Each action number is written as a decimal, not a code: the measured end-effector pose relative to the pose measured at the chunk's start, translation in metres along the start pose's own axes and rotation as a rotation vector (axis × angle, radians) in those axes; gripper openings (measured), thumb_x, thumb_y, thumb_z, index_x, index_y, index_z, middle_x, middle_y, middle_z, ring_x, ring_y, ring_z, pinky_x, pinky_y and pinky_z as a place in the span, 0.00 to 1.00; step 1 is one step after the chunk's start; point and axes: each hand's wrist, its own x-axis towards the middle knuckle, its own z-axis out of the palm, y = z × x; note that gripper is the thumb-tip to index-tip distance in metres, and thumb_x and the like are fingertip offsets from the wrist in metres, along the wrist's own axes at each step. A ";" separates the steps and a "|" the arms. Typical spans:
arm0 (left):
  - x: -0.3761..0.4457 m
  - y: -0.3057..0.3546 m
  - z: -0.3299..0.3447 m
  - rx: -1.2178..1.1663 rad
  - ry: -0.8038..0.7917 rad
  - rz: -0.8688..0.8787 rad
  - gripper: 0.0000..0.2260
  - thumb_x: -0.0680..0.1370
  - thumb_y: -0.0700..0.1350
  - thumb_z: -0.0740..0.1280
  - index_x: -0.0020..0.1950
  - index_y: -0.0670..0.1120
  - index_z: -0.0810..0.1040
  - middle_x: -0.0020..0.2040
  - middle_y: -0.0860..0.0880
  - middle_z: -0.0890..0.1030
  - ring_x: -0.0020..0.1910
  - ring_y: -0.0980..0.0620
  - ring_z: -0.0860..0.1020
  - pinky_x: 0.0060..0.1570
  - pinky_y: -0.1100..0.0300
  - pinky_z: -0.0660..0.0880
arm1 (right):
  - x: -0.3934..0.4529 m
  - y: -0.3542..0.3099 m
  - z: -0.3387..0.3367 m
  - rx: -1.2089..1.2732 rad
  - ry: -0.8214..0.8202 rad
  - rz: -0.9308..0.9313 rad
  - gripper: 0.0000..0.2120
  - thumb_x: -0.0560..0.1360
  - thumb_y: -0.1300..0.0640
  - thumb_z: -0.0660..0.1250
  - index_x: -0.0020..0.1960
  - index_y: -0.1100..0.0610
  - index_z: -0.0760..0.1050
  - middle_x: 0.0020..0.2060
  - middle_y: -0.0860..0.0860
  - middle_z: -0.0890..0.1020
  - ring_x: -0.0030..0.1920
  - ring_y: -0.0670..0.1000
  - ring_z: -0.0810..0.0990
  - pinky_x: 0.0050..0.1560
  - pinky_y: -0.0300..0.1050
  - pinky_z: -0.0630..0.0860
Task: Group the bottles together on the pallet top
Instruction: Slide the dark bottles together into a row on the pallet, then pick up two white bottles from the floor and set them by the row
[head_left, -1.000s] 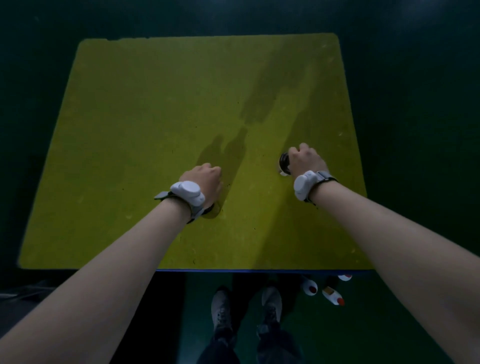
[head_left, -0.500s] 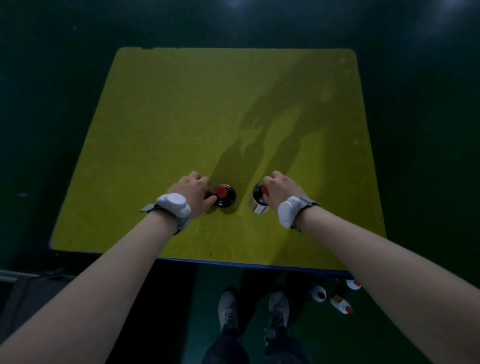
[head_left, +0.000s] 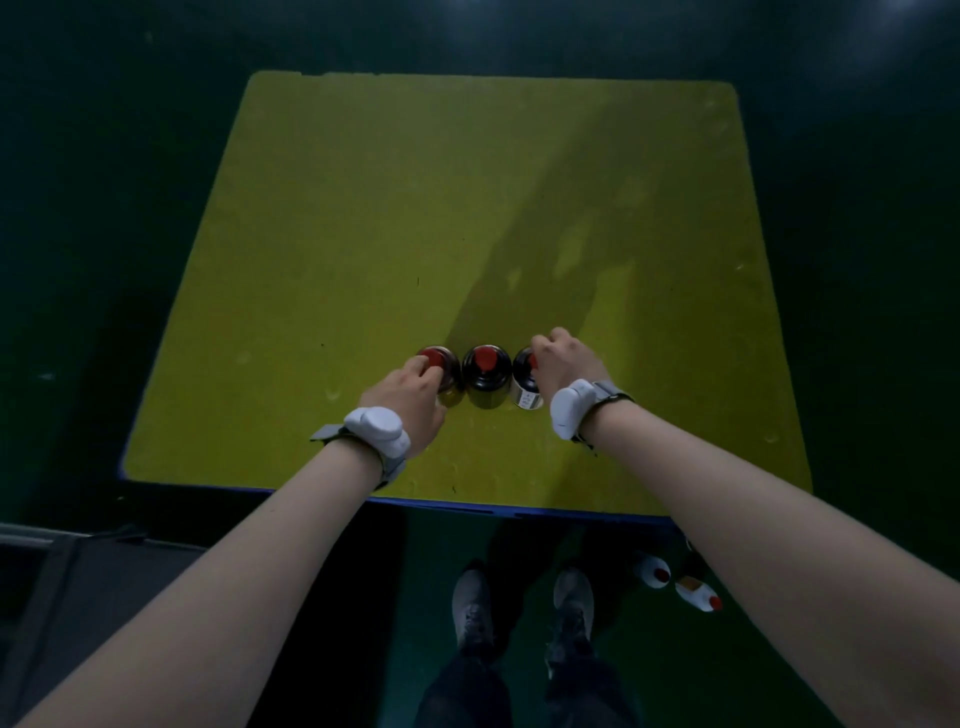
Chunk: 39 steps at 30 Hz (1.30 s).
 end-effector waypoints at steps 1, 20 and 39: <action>0.001 0.000 0.000 0.004 -0.011 0.002 0.20 0.82 0.52 0.65 0.72 0.46 0.72 0.76 0.45 0.69 0.65 0.40 0.77 0.58 0.46 0.80 | -0.001 -0.001 -0.001 0.000 0.000 0.010 0.04 0.80 0.65 0.62 0.53 0.62 0.75 0.44 0.57 0.73 0.40 0.57 0.73 0.37 0.49 0.72; -0.012 0.097 -0.008 0.049 -0.013 0.136 0.16 0.83 0.53 0.63 0.69 0.49 0.72 0.62 0.46 0.75 0.57 0.41 0.80 0.49 0.47 0.81 | -0.086 0.066 -0.039 0.061 0.051 0.148 0.18 0.81 0.50 0.66 0.66 0.58 0.72 0.57 0.58 0.78 0.58 0.60 0.79 0.52 0.53 0.80; -0.046 0.434 0.237 -0.021 -0.073 0.323 0.12 0.84 0.49 0.63 0.65 0.46 0.76 0.59 0.43 0.78 0.54 0.38 0.80 0.43 0.49 0.78 | -0.330 0.364 0.098 0.113 0.117 0.257 0.16 0.80 0.50 0.66 0.62 0.59 0.77 0.59 0.58 0.78 0.56 0.60 0.77 0.55 0.57 0.79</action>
